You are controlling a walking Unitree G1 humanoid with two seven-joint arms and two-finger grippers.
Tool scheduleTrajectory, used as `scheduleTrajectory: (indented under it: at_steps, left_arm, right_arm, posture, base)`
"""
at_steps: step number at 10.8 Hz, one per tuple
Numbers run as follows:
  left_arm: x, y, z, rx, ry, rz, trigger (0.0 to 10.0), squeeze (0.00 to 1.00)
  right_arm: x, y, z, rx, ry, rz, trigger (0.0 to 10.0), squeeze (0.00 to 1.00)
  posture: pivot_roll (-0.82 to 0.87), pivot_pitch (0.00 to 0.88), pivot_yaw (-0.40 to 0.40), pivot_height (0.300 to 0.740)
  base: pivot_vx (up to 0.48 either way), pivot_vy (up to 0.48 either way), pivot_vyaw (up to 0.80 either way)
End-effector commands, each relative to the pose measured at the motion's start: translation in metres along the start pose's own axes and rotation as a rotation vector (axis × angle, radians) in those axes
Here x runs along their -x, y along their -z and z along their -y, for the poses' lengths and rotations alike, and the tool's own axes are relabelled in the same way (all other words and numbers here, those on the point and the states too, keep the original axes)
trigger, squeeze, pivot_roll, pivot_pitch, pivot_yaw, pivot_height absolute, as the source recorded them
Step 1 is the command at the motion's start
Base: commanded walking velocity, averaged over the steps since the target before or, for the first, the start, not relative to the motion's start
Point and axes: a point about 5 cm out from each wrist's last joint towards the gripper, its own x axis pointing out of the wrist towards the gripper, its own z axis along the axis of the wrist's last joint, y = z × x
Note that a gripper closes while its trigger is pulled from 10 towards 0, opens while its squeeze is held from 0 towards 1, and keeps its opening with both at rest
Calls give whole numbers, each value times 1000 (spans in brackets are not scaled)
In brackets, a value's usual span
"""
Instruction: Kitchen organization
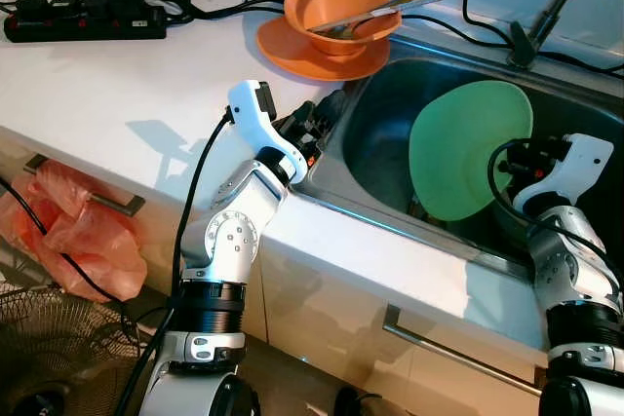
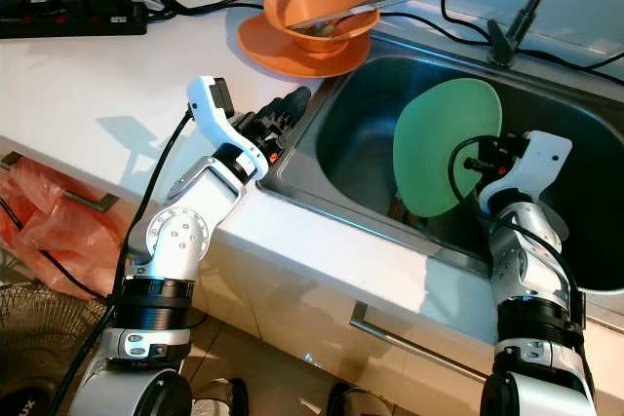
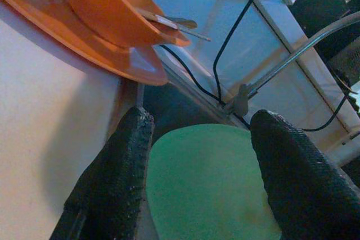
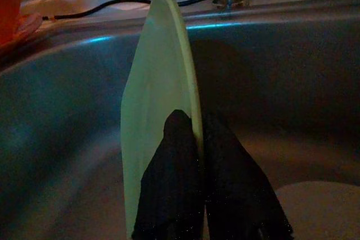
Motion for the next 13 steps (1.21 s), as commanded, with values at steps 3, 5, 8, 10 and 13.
scheduleTrajectory:
  at_steps: [3,5,8,10,13]
  left_arm:
    - [1,4,2,-4,1,-13,10000,0]
    - [1,3,2,-6,-2,-11,10000,0]
    - [1,2,1,-12,-3,-5,10000,0]
    - [0,-8,-2,-66,-53,50,10000,0]
    - [-6,-40,-12,-148,-150,131,10000,0]
  right_arm:
    - [-2,-5,-8,-8,-22,24,10000,690]
    - [-4,-3,-12,-15,-30,18,10000,0]
    - [-6,-4,-18,-19,-45,26,10000,0]
    - [-9,-4,-29,-43,-68,37,10000,0]
    - [-11,9,-64,-101,-155,20,10000,0]
  posture:
    - [40,137,-45,740]
    - [43,136,-47,740]
    - [42,129,-46,740]
    - [43,120,-45,740]
    - [52,102,-33,740]
  base:
    - [0,0,0]
    - [0,0,0]
    - [0,0,0]
    - [0,0,0]
    - [0,0,0]
